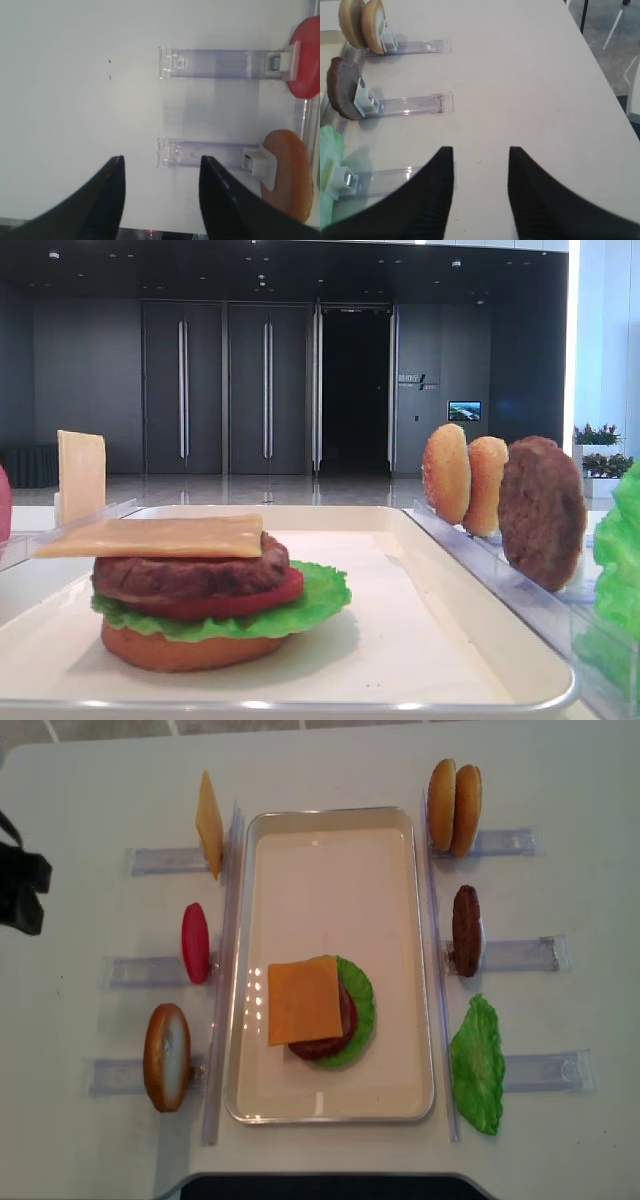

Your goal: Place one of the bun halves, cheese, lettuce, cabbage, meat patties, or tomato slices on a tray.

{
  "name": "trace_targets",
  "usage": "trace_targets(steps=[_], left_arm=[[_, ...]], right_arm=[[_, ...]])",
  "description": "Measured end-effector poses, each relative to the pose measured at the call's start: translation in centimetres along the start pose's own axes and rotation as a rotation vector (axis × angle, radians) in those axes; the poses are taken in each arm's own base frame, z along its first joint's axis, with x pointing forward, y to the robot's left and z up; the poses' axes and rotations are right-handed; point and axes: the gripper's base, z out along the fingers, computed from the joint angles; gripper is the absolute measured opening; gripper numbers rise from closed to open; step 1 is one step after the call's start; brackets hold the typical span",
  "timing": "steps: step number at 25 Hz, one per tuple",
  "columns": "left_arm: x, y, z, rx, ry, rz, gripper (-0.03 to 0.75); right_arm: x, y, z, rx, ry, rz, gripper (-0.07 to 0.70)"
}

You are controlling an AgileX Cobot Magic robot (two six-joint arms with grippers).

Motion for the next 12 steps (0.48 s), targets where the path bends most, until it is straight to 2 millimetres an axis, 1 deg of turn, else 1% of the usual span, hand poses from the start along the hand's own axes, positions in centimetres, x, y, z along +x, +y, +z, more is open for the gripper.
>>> trace_targets(steps=[3,6,10,12], left_arm=[[3.4,0.0,-1.9,0.013,-0.07,-0.014,0.362],[7.3,-0.3,-3.1,0.037,-0.136,-0.029,0.358],[12.4,-0.4,-3.4,0.038,-0.251,-0.04,0.353],[14.5,-0.5,-3.2,0.037,-0.322,-0.045,0.341]], right_arm=[[0.0,0.0,0.0,0.0,0.0,0.0,0.286],[0.0,0.0,0.0,0.0,0.0,0.0,0.286],[0.0,0.0,0.0,0.0,0.0,0.0,0.286],[0.0,0.0,0.0,0.0,0.0,0.0,0.286]])
